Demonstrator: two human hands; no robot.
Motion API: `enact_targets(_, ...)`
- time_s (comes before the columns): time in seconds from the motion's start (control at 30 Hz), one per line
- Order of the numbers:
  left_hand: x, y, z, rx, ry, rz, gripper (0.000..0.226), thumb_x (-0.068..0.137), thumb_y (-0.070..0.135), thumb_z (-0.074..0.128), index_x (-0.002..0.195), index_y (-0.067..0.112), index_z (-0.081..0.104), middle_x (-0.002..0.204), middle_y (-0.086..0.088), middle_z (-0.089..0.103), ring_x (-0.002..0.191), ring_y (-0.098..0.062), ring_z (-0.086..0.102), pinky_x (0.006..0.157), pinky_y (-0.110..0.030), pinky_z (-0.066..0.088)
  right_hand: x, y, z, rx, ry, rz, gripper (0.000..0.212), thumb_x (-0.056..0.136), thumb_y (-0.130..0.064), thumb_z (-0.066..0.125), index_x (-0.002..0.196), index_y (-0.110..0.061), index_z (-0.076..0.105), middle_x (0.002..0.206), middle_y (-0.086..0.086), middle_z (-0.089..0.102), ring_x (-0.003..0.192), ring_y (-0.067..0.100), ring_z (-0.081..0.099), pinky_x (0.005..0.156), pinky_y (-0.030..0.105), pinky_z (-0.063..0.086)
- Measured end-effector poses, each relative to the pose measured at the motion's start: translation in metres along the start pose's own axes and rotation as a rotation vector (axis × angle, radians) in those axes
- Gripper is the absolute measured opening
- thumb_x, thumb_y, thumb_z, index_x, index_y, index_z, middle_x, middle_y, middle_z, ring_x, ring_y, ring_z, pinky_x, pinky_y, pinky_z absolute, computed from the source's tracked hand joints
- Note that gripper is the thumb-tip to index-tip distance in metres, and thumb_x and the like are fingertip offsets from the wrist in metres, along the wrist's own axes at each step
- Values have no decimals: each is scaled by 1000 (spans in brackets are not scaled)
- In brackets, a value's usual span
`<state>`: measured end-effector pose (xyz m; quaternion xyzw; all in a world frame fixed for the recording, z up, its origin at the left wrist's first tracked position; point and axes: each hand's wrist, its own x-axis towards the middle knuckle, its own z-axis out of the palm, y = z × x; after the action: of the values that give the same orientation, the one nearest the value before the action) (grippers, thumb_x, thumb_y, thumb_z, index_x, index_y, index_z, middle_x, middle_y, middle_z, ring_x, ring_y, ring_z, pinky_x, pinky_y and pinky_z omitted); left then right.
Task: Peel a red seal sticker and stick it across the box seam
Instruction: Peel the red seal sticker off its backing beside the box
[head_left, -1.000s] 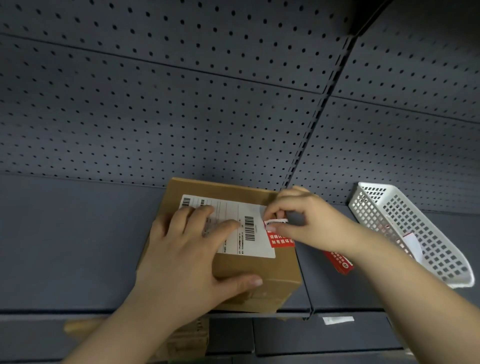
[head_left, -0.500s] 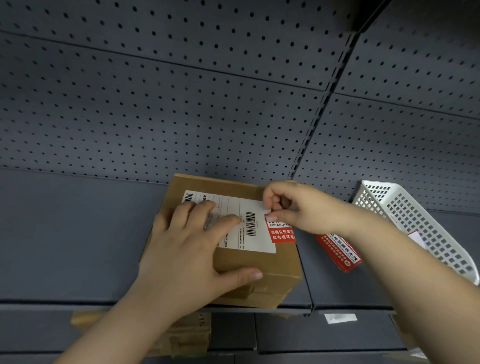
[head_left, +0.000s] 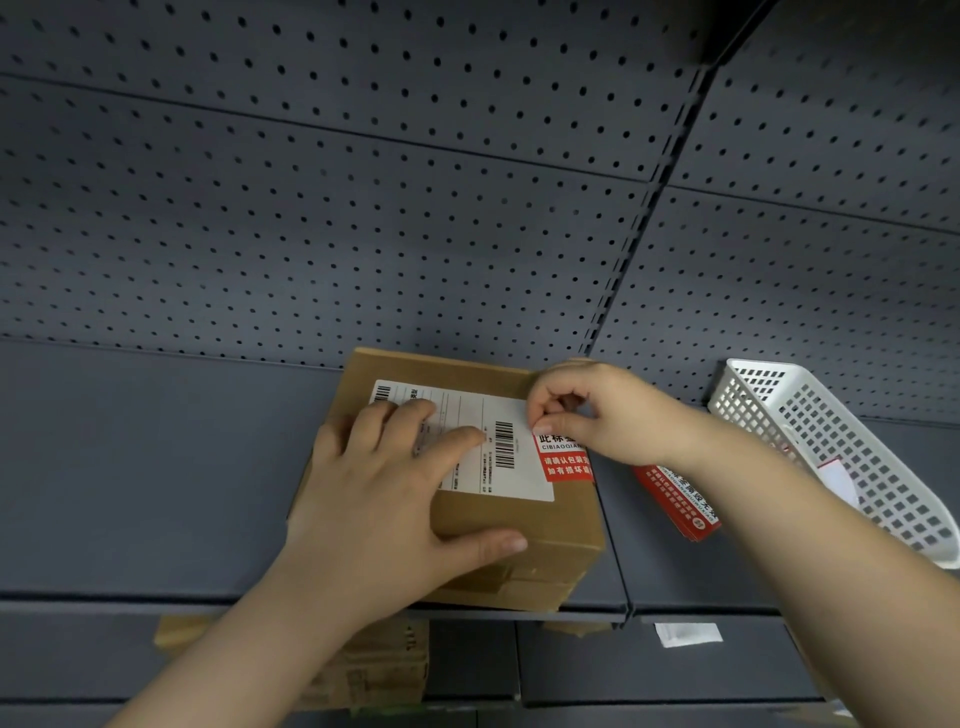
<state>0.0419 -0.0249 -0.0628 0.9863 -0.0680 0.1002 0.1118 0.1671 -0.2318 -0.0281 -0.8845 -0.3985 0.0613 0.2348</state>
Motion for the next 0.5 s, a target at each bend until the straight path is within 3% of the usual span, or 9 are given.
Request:
enact_targets(0.13,0,0,1,-7,5,-1,91,63,96,23,131,42,48,140,0,49,128,-27,37,103,-55,29,-2,1,1,-42,1,-14,10,88,-13,62,83,-22,60,80,-7,57,86,12,51,81,29,44)
enact_targets(0.23,0,-1,1,-9,5,1,89,63,96,25,130,41,50,139,-1,51,127,-28,39,101,-56,31,-5,5,0,53,39,2,3,86,-14,65,87,-16,64,83,-1,61,81,14,53,75,31,47)
enact_targets(0.33,0,0,1,-4,9,2,89,63,96,26,130,41,50,139,0,51,127,-27,38,101,-55,31,-3,6,1,87,49,-10,14,79,-18,73,92,-19,71,82,8,61,78,18,53,73,29,48)
enact_targets(0.5,1,0,1,2,13,5,88,64,95,27,129,40,52,137,-2,53,126,-29,41,100,-56,33,-1,5,2,90,41,1,5,80,-16,73,84,-15,71,79,-3,61,80,17,53,77,34,46)
